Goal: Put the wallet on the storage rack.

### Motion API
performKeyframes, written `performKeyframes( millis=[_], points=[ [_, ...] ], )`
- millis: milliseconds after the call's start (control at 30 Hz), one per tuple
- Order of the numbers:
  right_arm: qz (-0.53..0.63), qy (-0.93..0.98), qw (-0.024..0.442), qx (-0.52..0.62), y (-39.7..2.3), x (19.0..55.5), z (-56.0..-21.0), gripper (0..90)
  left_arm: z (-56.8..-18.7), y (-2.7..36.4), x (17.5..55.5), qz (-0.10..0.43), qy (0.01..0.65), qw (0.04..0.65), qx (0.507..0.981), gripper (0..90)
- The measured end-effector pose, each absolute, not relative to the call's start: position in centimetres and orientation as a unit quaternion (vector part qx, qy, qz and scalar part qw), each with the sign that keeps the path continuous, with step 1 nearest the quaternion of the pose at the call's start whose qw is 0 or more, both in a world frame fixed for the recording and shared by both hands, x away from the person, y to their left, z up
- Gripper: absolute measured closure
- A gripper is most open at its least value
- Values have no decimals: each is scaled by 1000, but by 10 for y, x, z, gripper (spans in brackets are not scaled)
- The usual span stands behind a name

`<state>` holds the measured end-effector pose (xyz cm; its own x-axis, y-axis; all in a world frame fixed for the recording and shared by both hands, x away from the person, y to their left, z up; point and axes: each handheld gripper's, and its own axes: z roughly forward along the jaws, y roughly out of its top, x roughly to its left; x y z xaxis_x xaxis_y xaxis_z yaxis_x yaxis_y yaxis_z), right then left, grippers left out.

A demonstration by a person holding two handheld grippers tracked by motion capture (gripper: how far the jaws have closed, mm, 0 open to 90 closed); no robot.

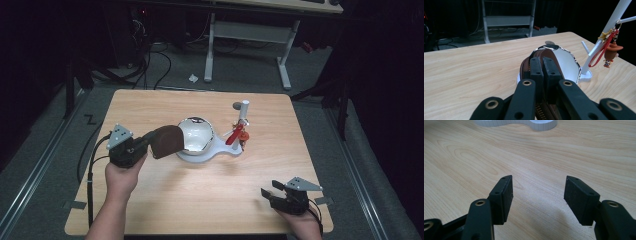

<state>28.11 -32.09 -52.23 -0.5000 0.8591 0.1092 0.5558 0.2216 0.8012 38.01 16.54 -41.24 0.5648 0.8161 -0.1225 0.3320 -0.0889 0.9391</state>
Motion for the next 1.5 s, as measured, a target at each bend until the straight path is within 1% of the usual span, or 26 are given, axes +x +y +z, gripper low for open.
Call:
performKeyframes(
  millis=[400, 767, 1167, 1500],
  points=[
    [418, 758, 182, 466, -322, 281, -522, 404, -406, 146, 399, 229, 404, 522, 715, 878],
    [419, 758, 183, 466, -324, 281, -521, 404, -403, 131, 418, 235, 400, 494, 735, 878],
    [419, 759, 179, 465, -324, 282, -522, 404, -410, 121, 430, 236, 410, 464, 749, 875],
    [419, 759, 178, 466, -325, 282, -522, 405, -405, 106, 437, 248, 412, 445, 756, 873]
  ],
)
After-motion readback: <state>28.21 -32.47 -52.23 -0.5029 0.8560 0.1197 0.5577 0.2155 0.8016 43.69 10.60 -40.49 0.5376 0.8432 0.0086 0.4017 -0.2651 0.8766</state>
